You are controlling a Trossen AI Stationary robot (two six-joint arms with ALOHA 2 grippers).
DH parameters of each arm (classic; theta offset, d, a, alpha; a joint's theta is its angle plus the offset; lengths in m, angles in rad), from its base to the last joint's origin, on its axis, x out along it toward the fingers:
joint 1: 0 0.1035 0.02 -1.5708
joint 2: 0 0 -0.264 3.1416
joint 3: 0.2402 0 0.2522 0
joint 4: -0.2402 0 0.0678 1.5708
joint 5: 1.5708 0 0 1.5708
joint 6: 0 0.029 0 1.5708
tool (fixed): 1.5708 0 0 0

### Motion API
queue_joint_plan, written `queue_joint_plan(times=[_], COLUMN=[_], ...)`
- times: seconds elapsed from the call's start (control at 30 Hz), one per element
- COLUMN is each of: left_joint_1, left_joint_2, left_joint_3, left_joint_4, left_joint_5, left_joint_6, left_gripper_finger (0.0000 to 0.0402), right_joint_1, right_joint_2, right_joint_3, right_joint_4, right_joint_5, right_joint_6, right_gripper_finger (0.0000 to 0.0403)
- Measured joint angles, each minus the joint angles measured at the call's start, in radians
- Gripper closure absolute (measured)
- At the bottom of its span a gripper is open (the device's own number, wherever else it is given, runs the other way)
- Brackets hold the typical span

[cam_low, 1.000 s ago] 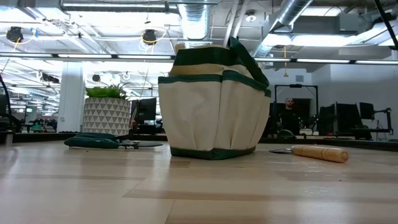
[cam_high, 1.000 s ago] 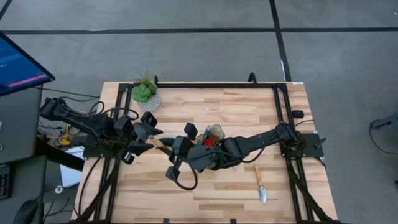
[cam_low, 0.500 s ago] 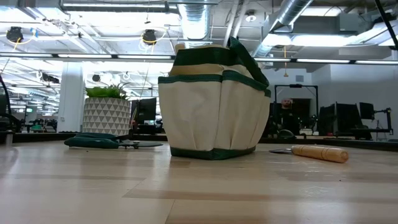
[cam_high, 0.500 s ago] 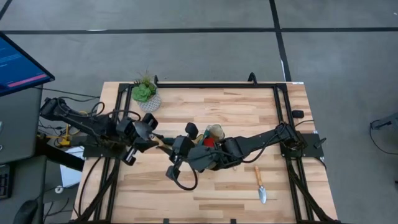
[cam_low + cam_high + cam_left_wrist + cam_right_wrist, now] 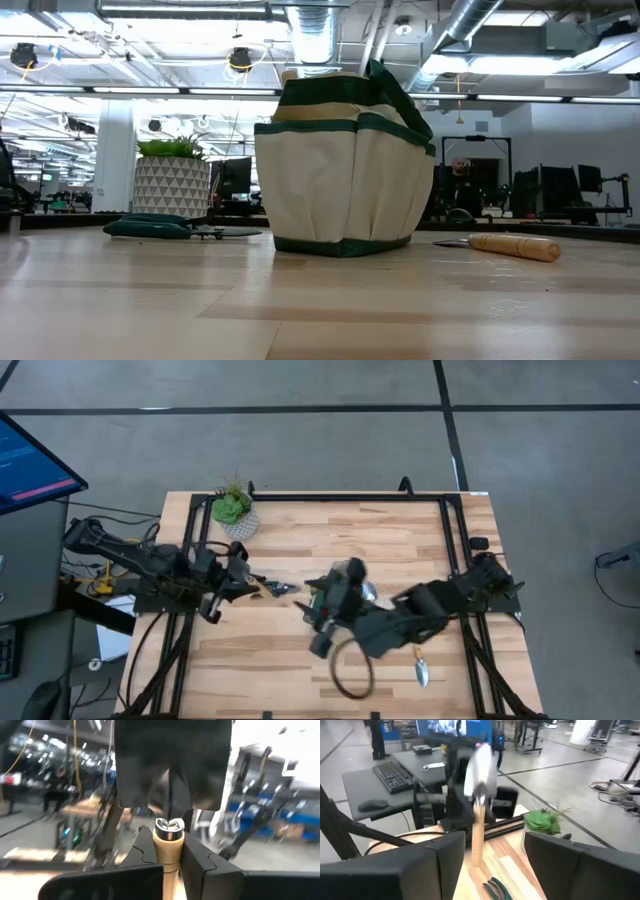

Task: Pick & Place Garden tools in Gardening bag
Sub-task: Put the trowel into the gardening bag

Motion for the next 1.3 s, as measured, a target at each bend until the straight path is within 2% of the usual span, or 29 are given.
queue_joint_plan(times=[0.13,0.33,0.5,0.67,0.77,0.87,1.0,1.07,1.17,1.3], left_joint_1=[0.0,0.001,0.058,0.11,0.118,0.118,0.184,0.244,0.345,0.466], left_joint_2=[0.005,0.011,0.092,0.219,0.281,0.323,0.331,0.329,0.338,0.421], left_joint_3=[-0.105,-0.33,-0.426,-0.41,-0.397,-0.396,-0.396,-0.391,-0.346,-0.246], left_joint_4=[-0.007,0.348,0.591,0.74,0.77,0.778,0.8,0.835,0.836,0.831], left_joint_5=[-0.045,-0.136,-0.151,-0.062,-0.021,-0.008,-0.004,0.03,0.135,0.303], left_joint_6=[-0.029,-0.031,-0.035,-0.042,-0.053,-0.057,-0.06,-0.069,-0.088,-0.095], left_gripper_finger=[0.0395,0.0395,0.0395,0.0395,0.0395,0.0395,0.0395,0.0394,0.0394,0.0394], right_joint_1=[0.056,0.113,0.142,0.126,0.122,0.125,0.125,0.126,0.151,0.182], right_joint_2=[-0.042,-0.041,-0.035,-0.04,-0.097,-0.213,-0.33,-0.366,-0.403,-0.412], right_joint_3=[0.0,0.0,0.0,-0.001,-0.004,0.002,0.002,0.001,0.001,0.0], right_joint_4=[-0.055,-0.066,-0.089,-0.213,-0.339,-0.408,-0.479,-0.524,-0.611,-0.708], right_joint_5=[0.101,0.199,0.238,0.24,0.222,0.164,0.071,0.049,0.05,0.049], right_joint_6=[0.06,0.082,0.14,0.137,0.17,0.153,0.136,0.134,0.134,0.146], right_gripper_finger=[0.0201,0.0227,0.0248,0.0284,0.0334,0.0388,0.0391,0.0397,0.0399,0.0401])
